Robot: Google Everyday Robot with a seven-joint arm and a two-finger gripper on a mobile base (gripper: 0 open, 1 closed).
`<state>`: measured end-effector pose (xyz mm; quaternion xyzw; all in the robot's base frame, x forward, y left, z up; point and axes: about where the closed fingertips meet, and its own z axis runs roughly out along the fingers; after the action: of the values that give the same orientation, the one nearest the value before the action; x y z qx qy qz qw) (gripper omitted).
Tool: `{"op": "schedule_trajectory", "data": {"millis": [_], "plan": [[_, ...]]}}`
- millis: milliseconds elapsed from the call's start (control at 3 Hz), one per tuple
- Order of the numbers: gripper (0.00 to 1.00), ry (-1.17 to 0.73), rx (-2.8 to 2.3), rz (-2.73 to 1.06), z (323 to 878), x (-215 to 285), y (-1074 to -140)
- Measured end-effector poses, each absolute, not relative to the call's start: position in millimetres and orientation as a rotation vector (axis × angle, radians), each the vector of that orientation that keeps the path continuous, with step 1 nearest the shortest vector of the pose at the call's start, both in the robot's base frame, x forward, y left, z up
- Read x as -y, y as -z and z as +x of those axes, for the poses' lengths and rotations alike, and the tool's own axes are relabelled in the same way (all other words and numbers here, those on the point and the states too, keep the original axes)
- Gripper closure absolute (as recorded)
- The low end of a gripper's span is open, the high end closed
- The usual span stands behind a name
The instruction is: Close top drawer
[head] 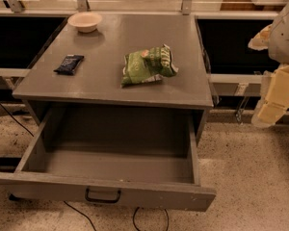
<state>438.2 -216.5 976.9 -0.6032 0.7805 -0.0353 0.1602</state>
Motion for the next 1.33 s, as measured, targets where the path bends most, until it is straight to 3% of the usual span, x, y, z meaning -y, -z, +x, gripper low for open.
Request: {"op": "schedule_trajectory", "data": {"millis": [333,667,1333], "plan": [[0.00,0.101,-2.230,-1.723,438.2,216.5,-976.9],[0.17,0.101,-2.230,-1.723,438.2,216.5,-976.9],[0.62,0.101,-2.230,-1.723,438.2,216.5,-976.9]]}}
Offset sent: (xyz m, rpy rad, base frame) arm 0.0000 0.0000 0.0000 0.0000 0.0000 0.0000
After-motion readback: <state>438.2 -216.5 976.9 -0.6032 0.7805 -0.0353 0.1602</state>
